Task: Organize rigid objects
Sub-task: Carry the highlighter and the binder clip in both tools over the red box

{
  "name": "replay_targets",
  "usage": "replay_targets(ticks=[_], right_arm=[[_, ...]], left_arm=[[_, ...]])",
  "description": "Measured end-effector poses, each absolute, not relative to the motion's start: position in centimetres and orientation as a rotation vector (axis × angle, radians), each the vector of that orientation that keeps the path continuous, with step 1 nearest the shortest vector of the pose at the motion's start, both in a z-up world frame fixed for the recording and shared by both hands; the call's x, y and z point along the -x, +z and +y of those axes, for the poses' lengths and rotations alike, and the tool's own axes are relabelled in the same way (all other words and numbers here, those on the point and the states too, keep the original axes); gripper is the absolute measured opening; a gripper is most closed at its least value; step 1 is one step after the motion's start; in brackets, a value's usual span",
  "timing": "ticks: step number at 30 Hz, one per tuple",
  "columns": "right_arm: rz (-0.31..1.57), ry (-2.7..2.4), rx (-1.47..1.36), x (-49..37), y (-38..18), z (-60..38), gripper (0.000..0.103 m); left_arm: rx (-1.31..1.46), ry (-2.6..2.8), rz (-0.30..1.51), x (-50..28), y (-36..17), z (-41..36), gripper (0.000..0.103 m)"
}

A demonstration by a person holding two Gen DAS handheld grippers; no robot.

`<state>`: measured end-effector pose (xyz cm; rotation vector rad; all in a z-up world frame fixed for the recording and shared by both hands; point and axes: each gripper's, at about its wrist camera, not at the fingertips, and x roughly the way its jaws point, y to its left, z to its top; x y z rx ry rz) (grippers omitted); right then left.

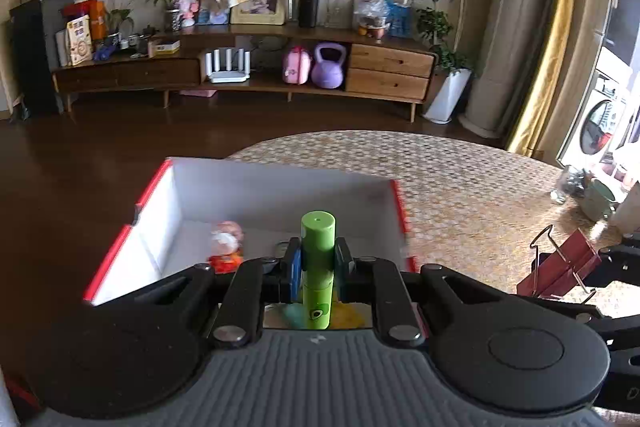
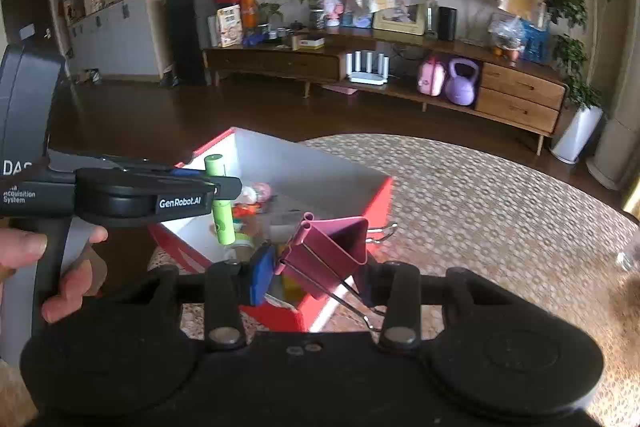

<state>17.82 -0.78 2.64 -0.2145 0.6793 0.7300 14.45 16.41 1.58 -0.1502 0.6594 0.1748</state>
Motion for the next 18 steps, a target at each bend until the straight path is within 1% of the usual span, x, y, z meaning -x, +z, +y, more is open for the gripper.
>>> replay_targets(ticks=[9, 18], right_arm=[[0.703, 0.753, 0.270, -19.0, 0.7, 3.6, 0.041], [0.737, 0.743, 0.322, -22.3, -2.5, 6.4, 0.041]], left_arm=[[0.131, 0.225, 0.692, -15.1, 0.3, 21.3, 0.016], [0.092, 0.250, 0.745, -18.1, -1.6, 25.1, 0.016]])
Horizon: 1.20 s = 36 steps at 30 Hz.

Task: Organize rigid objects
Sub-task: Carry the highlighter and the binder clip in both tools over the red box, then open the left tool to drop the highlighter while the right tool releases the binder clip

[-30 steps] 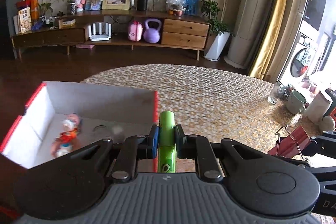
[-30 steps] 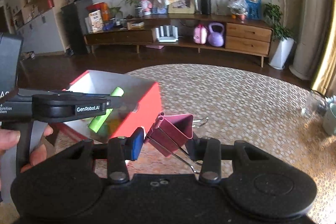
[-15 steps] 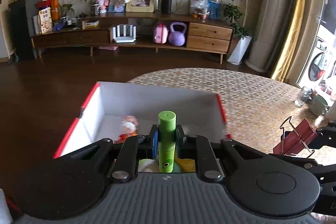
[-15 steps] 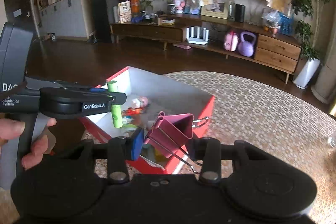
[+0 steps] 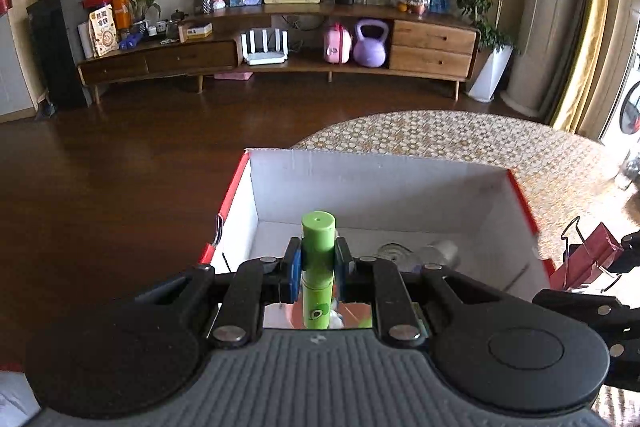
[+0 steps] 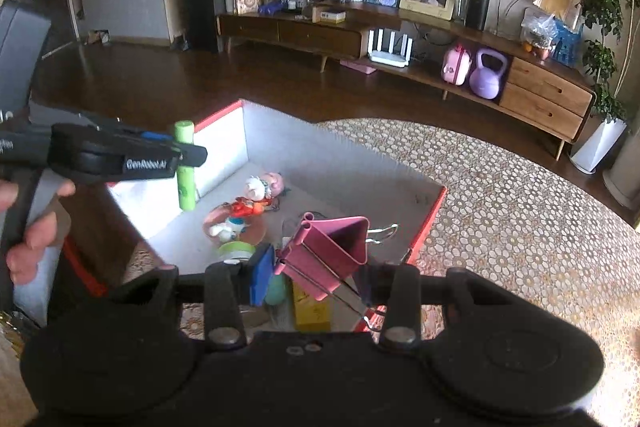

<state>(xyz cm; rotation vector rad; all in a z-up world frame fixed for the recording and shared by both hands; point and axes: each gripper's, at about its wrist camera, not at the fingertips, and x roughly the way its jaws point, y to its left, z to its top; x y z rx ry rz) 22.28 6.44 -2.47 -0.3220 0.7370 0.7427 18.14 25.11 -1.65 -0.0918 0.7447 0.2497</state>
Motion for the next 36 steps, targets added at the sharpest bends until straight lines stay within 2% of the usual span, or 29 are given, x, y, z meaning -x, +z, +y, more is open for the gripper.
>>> replay_targets(ticks=[20, 36], right_arm=[[0.827, 0.737, 0.485, -24.5, -8.1, 11.0, 0.041], [0.831, 0.719, 0.492, -24.5, -8.9, 11.4, 0.046]], left_arm=[[-0.064, 0.283, 0.919, -24.6, -6.5, 27.3, 0.016], [-0.072, 0.279, 1.069, -27.0, -8.3, 27.3, 0.016]])
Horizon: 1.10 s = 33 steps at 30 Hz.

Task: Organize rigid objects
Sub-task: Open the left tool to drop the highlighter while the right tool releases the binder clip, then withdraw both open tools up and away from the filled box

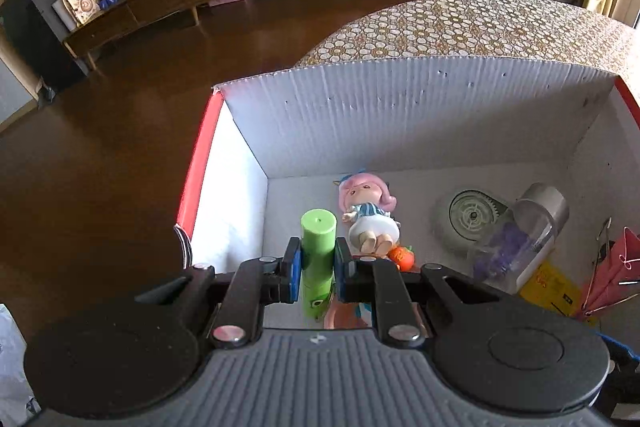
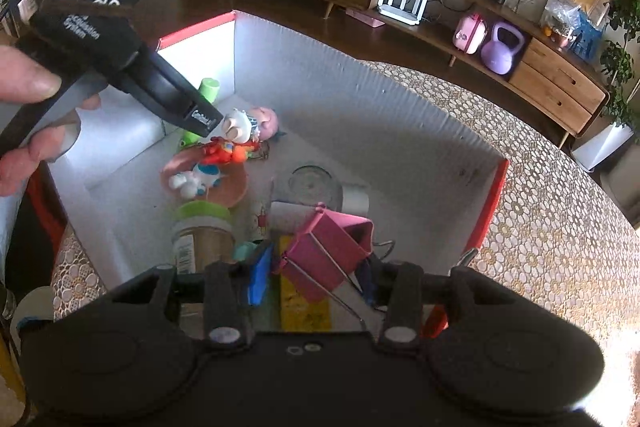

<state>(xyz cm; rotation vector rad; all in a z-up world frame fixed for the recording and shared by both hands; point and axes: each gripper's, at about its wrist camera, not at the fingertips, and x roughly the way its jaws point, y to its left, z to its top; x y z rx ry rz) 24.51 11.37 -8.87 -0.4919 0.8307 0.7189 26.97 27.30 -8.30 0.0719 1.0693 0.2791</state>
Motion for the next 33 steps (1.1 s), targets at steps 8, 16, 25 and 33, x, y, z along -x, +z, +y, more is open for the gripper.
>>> replay_targets(ticks=[8, 16, 25, 33], right_arm=[[0.843, 0.718, 0.461, -24.3, -8.5, 10.8, 0.053], [0.815, 0.724, 0.398, -23.7, -6.8, 9.3, 0.064], [0.780, 0.731, 0.311, -22.7, -4.4, 7.3, 0.069], [0.752, 0.752, 0.231, -21.3, -2.3, 5.0, 0.075]], left_arm=[[-0.080, 0.284, 1.111, -27.0, -8.7, 27.1, 0.016], [-0.010, 0.292, 1.056, -25.3, -7.4, 27.4, 0.016], [0.005, 0.266, 0.963, -22.7, -4.9, 25.4, 0.016], [0.032, 0.257, 0.862, -19.5, -2.4, 24.2, 0.016]])
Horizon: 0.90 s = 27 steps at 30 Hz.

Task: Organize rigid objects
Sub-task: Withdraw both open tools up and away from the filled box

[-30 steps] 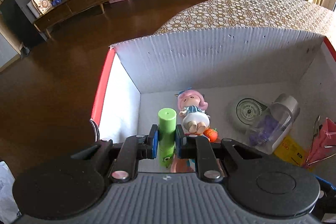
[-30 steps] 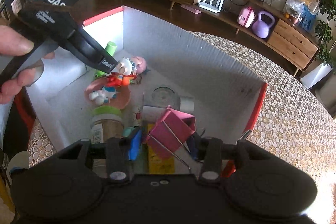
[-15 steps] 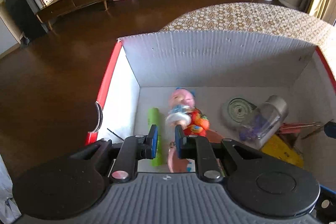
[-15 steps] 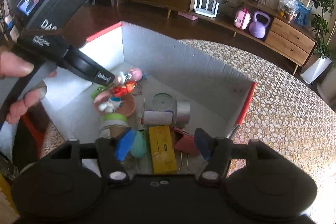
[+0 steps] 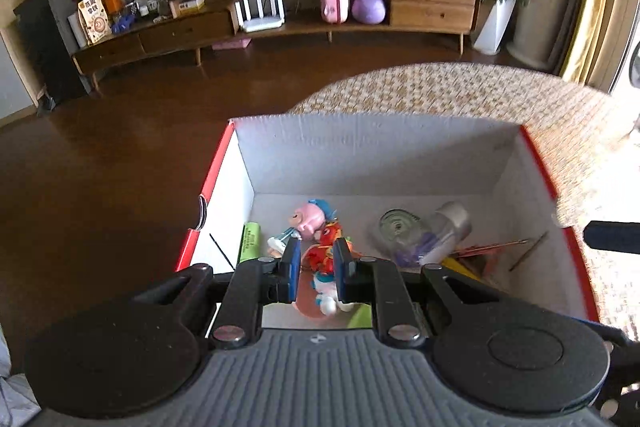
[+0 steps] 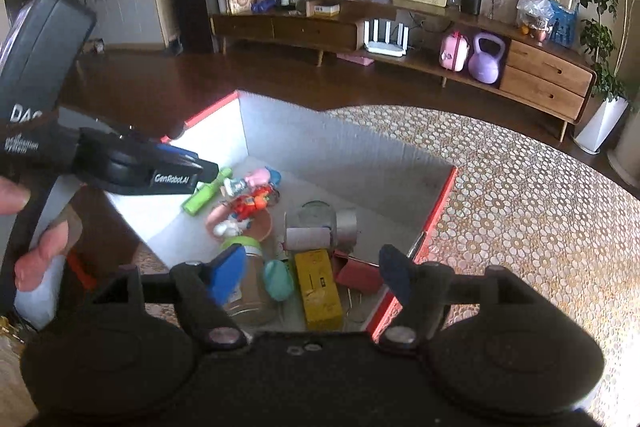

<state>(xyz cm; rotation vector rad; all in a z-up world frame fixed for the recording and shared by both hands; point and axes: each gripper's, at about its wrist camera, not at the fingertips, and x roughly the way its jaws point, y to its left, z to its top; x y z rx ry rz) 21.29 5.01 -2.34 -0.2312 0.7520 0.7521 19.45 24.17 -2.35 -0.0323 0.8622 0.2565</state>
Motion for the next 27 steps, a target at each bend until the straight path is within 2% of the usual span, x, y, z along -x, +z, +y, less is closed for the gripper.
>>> replay_targets(ticks=[25, 26, 27], right_arm=[[0.626, 0.821, 0.085, -16.9, 1.5, 0.2, 0.086], [0.621, 0.821, 0.078, -16.8, 1.6, 0.1, 0.087], [0.616, 0.822, 0.076, -16.6, 1.6, -0.1, 0.088]], left_arm=[[0.010, 0.216, 0.682, -10.9, 2.1, 19.1, 0.017], [0.008, 0.214, 0.679, -10.6, 2.2, 18.9, 0.018], [0.010, 0.212, 0.674, -10.3, 2.3, 18.7, 0.024]])
